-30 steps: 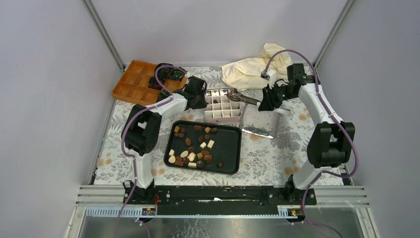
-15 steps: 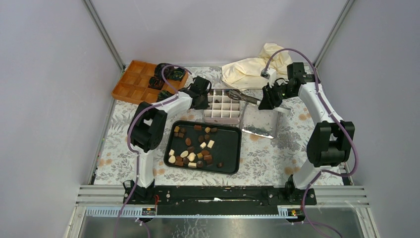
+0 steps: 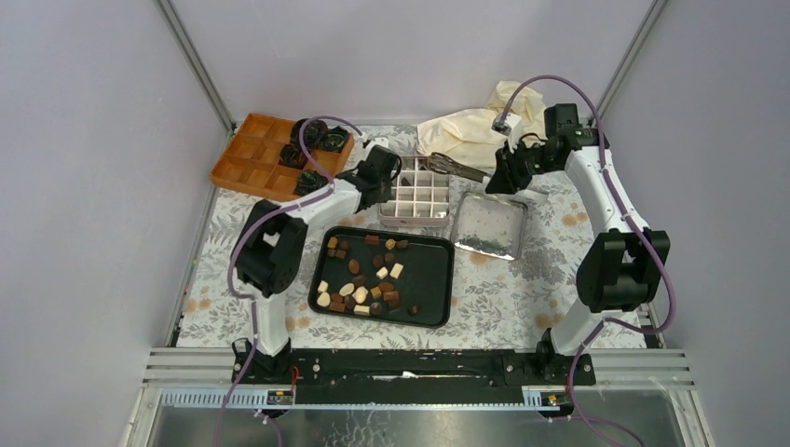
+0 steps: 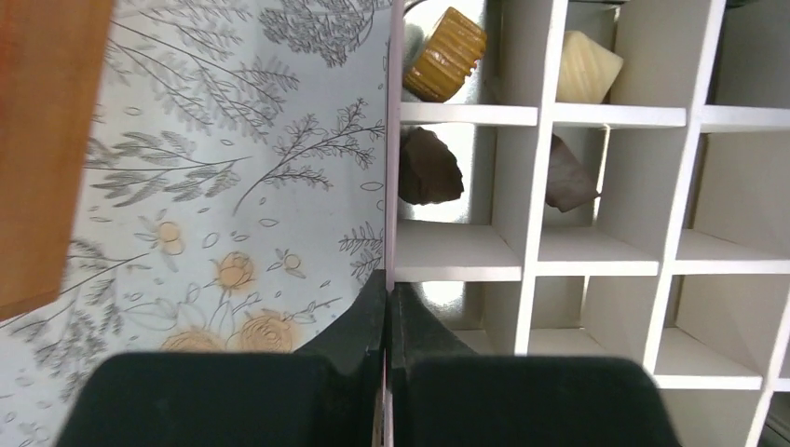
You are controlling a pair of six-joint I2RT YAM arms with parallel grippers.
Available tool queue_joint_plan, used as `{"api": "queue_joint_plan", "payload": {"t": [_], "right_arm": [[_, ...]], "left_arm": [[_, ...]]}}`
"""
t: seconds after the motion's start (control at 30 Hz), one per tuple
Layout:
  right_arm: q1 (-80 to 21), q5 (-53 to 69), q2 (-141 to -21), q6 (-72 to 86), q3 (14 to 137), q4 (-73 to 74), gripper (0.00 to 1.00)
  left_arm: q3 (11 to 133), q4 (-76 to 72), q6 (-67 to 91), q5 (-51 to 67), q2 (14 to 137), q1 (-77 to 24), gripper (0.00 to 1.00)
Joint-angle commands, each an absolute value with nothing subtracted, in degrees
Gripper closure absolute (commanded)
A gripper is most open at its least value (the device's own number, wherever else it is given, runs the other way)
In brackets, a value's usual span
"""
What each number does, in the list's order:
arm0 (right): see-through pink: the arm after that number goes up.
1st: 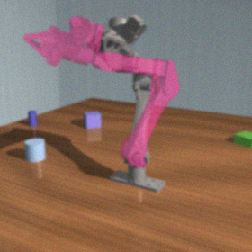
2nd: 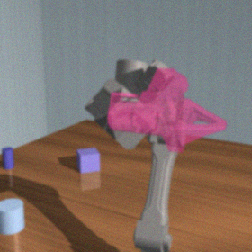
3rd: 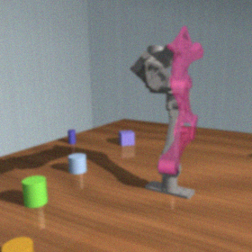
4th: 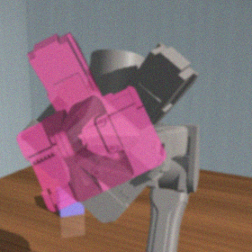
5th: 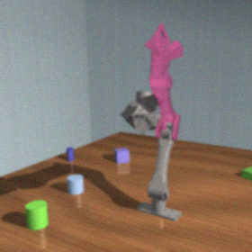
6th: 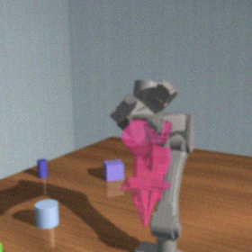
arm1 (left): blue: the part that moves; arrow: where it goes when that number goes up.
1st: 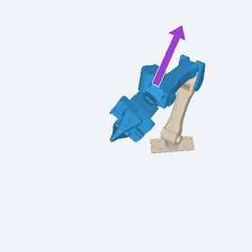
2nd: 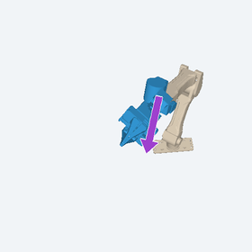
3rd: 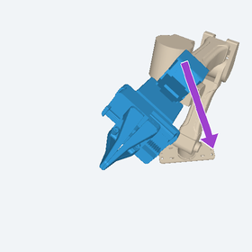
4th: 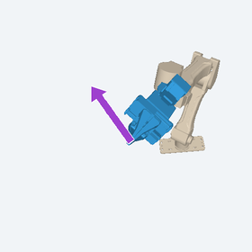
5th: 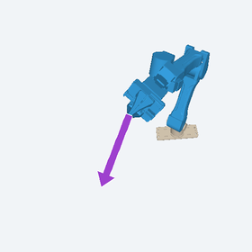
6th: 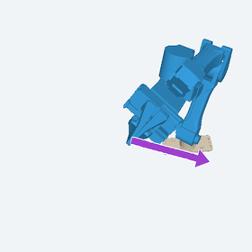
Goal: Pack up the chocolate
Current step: Adjust the packing box at the center of the board.
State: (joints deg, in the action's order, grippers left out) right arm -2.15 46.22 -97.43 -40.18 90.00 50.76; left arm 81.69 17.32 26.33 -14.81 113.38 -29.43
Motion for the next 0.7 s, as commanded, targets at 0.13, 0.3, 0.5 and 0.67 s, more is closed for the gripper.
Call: {"api": "queue_joint_plan", "payload": {"t": [0.13,0.3,0.5,0.67], "right_arm": [[-2.5,55.1,-92.6,-46.2,94.0,55.6,1.0],[-2.5,54.7,-90.1,-47.6,93.2,56.2,0.99],[-2.5,51.4,-88.6,-46.7,90.6,54.3,0.99],[-2.5,45.9,-90.2,-42.8,88.9,50.5,0.98]], "left_arm": [[66.4,-14.8,15.6,-35.4,98.7,-36.6,1.0],[63.8,-17.8,14.2,-39.2,98.0,-37.9,1.0],[66.0,-13.7,17.3,-37.1,100.2,-37.9,1.0],[73.5,-1.6,23.1,-31.6,106.7,-36.8,1.0]]}}
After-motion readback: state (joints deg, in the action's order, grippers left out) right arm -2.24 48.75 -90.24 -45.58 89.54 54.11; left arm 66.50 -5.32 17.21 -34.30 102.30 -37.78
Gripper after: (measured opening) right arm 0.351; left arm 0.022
